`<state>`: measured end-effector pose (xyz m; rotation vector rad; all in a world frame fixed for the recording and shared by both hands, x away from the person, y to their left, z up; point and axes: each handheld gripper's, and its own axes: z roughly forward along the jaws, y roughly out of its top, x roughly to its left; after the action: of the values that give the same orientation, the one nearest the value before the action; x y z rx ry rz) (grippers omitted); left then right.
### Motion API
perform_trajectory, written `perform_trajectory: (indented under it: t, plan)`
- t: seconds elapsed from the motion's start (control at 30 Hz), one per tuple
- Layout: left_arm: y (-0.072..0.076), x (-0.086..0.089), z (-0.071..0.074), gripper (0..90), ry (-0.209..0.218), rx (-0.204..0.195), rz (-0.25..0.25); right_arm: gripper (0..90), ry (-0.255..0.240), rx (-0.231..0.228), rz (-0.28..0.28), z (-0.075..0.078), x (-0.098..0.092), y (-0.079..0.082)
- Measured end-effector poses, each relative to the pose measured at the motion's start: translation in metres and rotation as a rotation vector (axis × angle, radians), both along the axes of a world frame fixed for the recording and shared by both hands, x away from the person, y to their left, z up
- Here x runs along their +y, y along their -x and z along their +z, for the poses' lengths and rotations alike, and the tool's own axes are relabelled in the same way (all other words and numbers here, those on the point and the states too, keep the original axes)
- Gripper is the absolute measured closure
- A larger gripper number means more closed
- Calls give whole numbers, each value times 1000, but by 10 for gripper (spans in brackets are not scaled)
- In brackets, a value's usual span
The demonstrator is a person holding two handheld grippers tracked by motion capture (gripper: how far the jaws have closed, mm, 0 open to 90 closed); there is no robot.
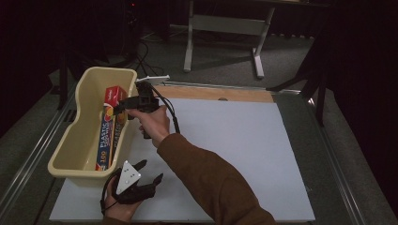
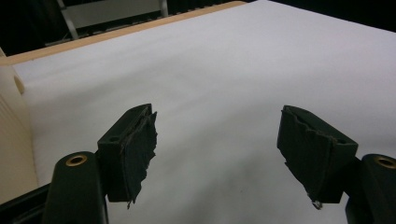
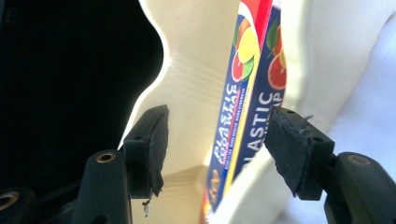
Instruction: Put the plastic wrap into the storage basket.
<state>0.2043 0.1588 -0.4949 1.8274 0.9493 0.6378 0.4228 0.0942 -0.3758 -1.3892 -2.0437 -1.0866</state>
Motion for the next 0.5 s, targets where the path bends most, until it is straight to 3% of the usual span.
perform_trajectory:
  t: [0.2,0.3,0.37,0.5]
  plan:
    - [2,0,1,279,-1,-4,1,387,32,-210,54,7,-20,11]
    - [2,0,1,280,0,-3,1,386,61,-279,90,9,-33,17]
    - [2,0,1,279,0,-2,2,379,62,-352,109,9,-42,20]
    - [1,0,1,279,-3,-2,2,363,122,-486,128,8,-63,28]
